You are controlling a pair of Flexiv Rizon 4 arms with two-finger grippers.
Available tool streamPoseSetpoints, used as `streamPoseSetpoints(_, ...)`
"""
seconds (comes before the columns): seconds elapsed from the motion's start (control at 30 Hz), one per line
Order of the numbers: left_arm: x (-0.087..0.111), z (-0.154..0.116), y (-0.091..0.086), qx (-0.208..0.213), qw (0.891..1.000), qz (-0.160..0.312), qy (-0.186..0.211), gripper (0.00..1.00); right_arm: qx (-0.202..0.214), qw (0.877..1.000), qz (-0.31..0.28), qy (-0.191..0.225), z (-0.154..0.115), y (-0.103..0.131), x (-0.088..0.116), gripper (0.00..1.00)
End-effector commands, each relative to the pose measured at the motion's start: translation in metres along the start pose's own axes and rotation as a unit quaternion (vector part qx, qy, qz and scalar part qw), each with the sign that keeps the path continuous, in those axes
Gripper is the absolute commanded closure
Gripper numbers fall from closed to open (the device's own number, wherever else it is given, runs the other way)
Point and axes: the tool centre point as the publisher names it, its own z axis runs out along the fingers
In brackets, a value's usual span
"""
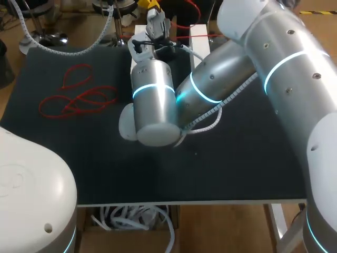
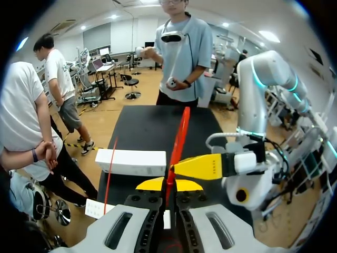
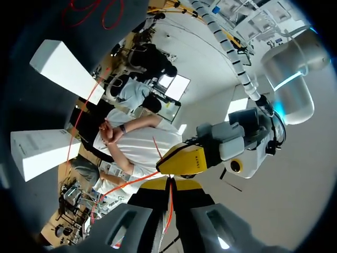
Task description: Grab the tape and strap the tape.
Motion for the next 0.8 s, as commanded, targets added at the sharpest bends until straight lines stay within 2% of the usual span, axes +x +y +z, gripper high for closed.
streamPoseSetpoints(0.03, 0.0, 0.0, -0.001, -0.002, 1.0, -0.001, 0.0, 1.0, -0.018, 1.0, 0.001, -0.006, -0.01, -0.017, 0.0, 0.72)
streamPoseSetpoints(0.2, 0.0, 0.0, -0.001, -0.002, 1.0, -0.001, 0.0, 1.0, -0.036, 0.999, -0.001, -0.028, -0.029, -0.033, 0.002, 0.7)
streamPoseSetpoints(0.3, 0.0, 0.0, -0.001, -0.002, 1.0, -0.001, 0.0, 1.0, -0.046, 0.998, -0.003, -0.04, -0.042, -0.042, 0.004, 0.74)
streamPoseSetpoints(0.4, 0.0, 0.0, -0.001, -0.002, 1.0, -0.001, 0.0, 1.0, -0.054, 0.997, -0.004, -0.051, -0.054, -0.049, 0.006, 0.69)
streamPoseSetpoints(0.43, 0.0, 0.0, -0.001, -0.002, 1.0, -0.001, 0.0, 1.0, -0.055, 0.997, -0.003, -0.052, -0.056, -0.051, 0.006, 0.64)
streamPoseSetpoints(0.47, 0.0, 0.0, -0.001, -0.002, 1.0, -0.001, 0.0, 1.0, -0.056, 0.997, 0.0, -0.053, -0.058, -0.054, 0.006, 0.54)
streamPoseSetpoints(0.5, 0.004, -0.002, 0.004, 0.002, 1.0, -0.002, -0.002, 1.0, -0.054, 0.997, 0.004, -0.054, -0.06, -0.055, 0.006, 0.06)
streamPoseSetpoints(0.53, 0.008, -0.004, 0.009, 0.003, 1.0, -0.01, -0.002, 1.0, -0.052, 0.997, 0.007, -0.055, -0.06, -0.056, 0.007, 0.0)
streamPoseSetpoints(0.7, 0.035, -0.019, 0.044, -0.008, 0.999, -0.038, -0.014, 1.0, -0.044, 0.997, 0.014, -0.065, -0.06, -0.057, 0.007, 0.0)
streamPoseSetpoints(0.8, 0.049, -0.031, 0.074, -0.016, 0.999, -0.051, -0.012, 1.0, -0.044, 0.997, 0.014, -0.065, -0.06, -0.057, 0.007, 0.0)
